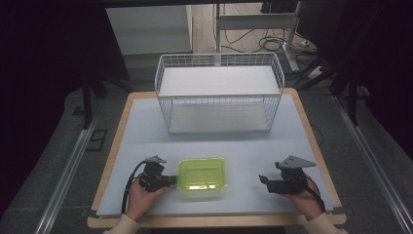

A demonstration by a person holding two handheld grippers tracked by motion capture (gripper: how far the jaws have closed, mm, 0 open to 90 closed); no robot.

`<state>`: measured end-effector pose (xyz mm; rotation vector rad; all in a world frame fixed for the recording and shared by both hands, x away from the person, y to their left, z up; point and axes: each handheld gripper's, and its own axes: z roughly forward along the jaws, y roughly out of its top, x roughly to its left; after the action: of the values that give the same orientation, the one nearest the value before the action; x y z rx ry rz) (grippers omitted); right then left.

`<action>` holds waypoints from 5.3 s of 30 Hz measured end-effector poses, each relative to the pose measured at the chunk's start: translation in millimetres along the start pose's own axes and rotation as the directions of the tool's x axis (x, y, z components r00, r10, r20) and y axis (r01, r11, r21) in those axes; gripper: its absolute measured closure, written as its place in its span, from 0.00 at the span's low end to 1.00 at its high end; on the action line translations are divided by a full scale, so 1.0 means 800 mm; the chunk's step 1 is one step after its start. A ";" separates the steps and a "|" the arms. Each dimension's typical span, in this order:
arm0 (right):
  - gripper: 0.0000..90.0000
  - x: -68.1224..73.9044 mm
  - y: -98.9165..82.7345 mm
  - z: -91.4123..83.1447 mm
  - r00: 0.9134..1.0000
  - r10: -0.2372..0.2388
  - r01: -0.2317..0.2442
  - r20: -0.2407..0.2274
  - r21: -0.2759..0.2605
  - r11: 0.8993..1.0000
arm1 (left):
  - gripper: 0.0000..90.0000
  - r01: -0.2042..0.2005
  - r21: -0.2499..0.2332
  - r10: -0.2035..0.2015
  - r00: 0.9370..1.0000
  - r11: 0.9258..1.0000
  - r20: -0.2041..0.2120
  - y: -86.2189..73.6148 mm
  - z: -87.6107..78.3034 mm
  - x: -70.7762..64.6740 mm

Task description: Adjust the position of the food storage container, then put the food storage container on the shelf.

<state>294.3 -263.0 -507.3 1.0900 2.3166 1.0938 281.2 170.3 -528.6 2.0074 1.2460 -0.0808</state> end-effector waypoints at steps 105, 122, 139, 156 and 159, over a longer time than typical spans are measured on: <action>0.45 0.036 0.051 0.046 0.893 0.292 -0.270 -0.343 0.111 0.956 | 0.53 0.194 -0.079 -0.177 0.966 0.978 0.191 0.021 0.010 -0.015; 0.74 0.039 0.046 0.066 0.826 0.383 -0.316 -0.414 0.223 0.922 | 0.78 0.210 -0.056 -0.190 0.952 0.976 0.241 0.018 0.017 -0.014; 0.88 0.035 0.049 0.049 0.806 0.415 -0.364 -0.421 0.201 0.910 | 0.90 0.203 -0.093 -0.174 0.952 0.975 0.251 0.017 0.004 -0.025; 0.89 0.037 0.054 0.035 0.815 0.390 -0.358 -0.430 0.157 0.920 | 0.90 0.167 -0.129 -0.133 0.962 0.977 0.240 0.020 -0.007 -0.037; 0.89 0.037 0.056 0.033 0.816 0.386 -0.358 -0.430 0.149 0.922 | 0.90 0.162 -0.135 -0.127 0.963 0.978 0.239 0.021 -0.009 -0.039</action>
<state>313.2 -209.3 -489.9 1.4946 2.5592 1.5778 276.1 147.9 -500.8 1.7201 1.2102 -0.2722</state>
